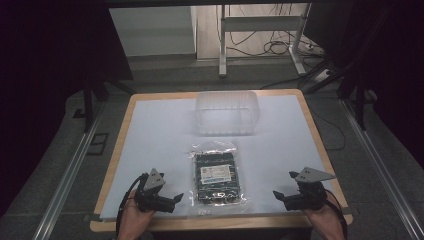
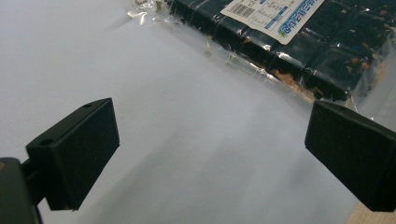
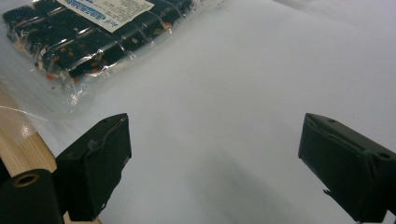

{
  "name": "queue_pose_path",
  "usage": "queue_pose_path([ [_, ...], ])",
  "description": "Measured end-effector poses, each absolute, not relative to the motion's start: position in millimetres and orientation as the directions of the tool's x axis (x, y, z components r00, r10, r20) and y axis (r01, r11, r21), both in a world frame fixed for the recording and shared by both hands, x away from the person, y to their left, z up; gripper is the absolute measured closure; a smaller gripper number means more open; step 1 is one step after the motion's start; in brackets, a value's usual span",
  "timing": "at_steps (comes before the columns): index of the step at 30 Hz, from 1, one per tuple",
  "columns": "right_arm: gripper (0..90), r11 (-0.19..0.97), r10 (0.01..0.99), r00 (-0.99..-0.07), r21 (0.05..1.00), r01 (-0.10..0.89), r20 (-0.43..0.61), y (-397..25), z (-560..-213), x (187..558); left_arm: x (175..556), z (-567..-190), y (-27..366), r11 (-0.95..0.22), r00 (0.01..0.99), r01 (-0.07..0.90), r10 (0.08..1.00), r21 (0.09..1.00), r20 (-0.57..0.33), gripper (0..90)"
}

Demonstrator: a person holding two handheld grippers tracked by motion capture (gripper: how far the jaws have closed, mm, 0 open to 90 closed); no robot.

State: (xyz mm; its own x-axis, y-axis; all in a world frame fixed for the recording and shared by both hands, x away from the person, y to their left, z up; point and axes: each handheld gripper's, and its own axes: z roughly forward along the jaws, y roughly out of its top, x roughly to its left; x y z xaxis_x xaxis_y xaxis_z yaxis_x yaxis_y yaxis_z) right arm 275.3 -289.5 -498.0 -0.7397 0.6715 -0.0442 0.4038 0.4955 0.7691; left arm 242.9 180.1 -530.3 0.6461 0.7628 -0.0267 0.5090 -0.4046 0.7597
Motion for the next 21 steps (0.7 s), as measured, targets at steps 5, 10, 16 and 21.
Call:
queue_pose_path([
  [5,9.4,0.497,0.674,-0.737,0.768,0.404,-0.048,-289.5,-498.2,275.6,242.2,-526.7,178.6,-0.418,0.659,0.507,0.752,0.754,-0.025,3.4],
  [10,9.5,0.495,0.676,-0.735,0.77,0.402,-0.051,-289.6,-497.8,275.6,239.9,-523.4,178.2,-0.45,0.682,0.483,0.731,0.751,0.0,18.4],
  [16,9.5,0.502,0.676,-0.735,0.767,0.401,-0.058,-289.0,-498.4,275.8,237.7,-521.7,179.0,-0.476,0.732,0.462,0.681,0.748,-0.019,48.3],
  [21,9.5,0.51,0.674,-0.736,0.761,0.401,-0.065,-288.4,-498.7,275.8,237.8,-521.5,177.9,-0.473,0.758,0.452,0.651,0.756,-0.045,66.8],
])
